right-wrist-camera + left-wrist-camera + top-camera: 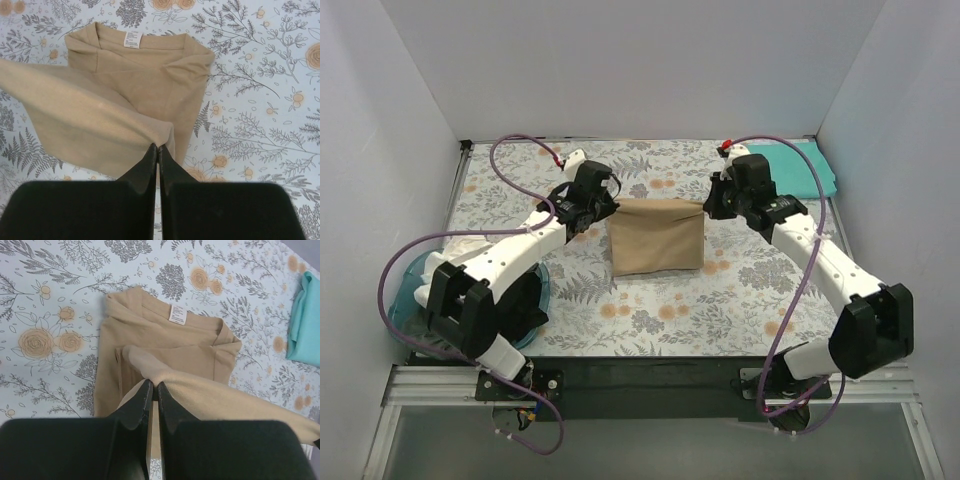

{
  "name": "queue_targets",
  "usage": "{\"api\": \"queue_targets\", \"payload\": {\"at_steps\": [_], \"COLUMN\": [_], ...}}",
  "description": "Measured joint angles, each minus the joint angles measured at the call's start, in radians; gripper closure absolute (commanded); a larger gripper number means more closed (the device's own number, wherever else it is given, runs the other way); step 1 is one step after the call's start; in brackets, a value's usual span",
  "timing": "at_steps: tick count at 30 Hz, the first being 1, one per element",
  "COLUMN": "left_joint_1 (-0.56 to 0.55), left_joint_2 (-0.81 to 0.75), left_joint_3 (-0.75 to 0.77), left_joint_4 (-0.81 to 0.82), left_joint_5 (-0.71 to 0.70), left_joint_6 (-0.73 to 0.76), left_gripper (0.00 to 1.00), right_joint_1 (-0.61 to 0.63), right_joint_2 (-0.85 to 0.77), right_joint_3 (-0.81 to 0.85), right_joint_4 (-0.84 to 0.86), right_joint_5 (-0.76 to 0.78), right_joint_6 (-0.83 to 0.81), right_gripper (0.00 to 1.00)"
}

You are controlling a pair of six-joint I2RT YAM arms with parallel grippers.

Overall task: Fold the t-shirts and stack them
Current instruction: Fold the tshirt, then neatly place the folded tshirt to the corner

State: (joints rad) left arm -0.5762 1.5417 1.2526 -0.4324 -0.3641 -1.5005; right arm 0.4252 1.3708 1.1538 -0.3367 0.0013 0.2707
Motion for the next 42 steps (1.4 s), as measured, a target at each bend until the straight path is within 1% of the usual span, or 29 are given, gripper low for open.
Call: {"api": "queue_targets", "payload": {"at_steps": [10,16,17,18,19,20,21,22,23,24,28,31,34,36,38,42], "left_joint_1": [0.111,0.166,0.170,0.174,0.177,0.180,0.185,0.191,0.196,0.202,0.214,0.214,0.214,0.214,0.213,0.208], "left_joint_2": [0.161,0.336,0.368,0.401,0.427,0.459,0.490,0.519,0.536,0.549,0.536,0.473,0.357,0.249,0.162,0.000], "left_joint_3": [0.099,0.200,0.219,0.241,0.261,0.288,0.318,0.349,0.369,0.382,0.386,0.338,0.236,0.136,0.046,-0.148], "left_joint_4": [0.018,0.025,0.025,0.024,0.021,0.011,-0.005,-0.024,-0.041,-0.055,-0.090,-0.082,-0.072,-0.056,-0.046,-0.031], "left_joint_5": [0.077,0.131,0.137,0.140,0.142,0.144,0.145,0.147,0.147,0.146,0.143,0.151,0.168,0.187,0.206,0.245], "left_joint_6": [0.045,0.065,0.069,0.072,0.078,0.085,0.090,0.083,0.086,0.083,0.082,0.079,0.066,0.048,0.033,-0.008], "left_gripper": [1.00,1.00,0.97,0.85,0.69,0.44,0.33,0.14,0.10,0.10,0.09,0.09,0.08,0.08,0.07,0.07], "right_joint_1": [-0.078,-0.093,-0.093,-0.094,-0.096,-0.098,-0.100,-0.103,-0.106,-0.108,-0.114,-0.115,-0.115,-0.115,-0.115,-0.108], "right_joint_2": [0.287,0.461,0.489,0.515,0.544,0.573,0.601,0.624,0.645,0.657,0.646,0.593,0.520,0.488,0.480,0.496], "right_joint_3": [0.174,0.278,0.295,0.311,0.330,0.350,0.372,0.393,0.412,0.425,0.426,0.365,0.274,0.219,0.177,0.134], "right_joint_4": [0.062,0.080,0.080,0.080,0.080,0.081,0.079,0.077,0.075,0.073,0.068,0.079,0.080,0.088,0.100,0.100], "right_joint_5": [-0.143,-0.158,-0.157,-0.154,-0.154,-0.152,-0.148,-0.143,-0.138,-0.136,-0.139,-0.146,-0.166,-0.176,-0.188,-0.199], "right_joint_6": [-0.042,-0.051,-0.055,-0.058,-0.061,-0.069,-0.082,-0.090,-0.108,-0.120,-0.165,-0.174,-0.172,-0.170,-0.169,-0.169], "right_gripper": [0.99,0.98,0.94,0.80,0.67,0.55,0.40,0.31,0.16,0.02,0.01,0.02,0.02,0.02,0.03,0.08]}}
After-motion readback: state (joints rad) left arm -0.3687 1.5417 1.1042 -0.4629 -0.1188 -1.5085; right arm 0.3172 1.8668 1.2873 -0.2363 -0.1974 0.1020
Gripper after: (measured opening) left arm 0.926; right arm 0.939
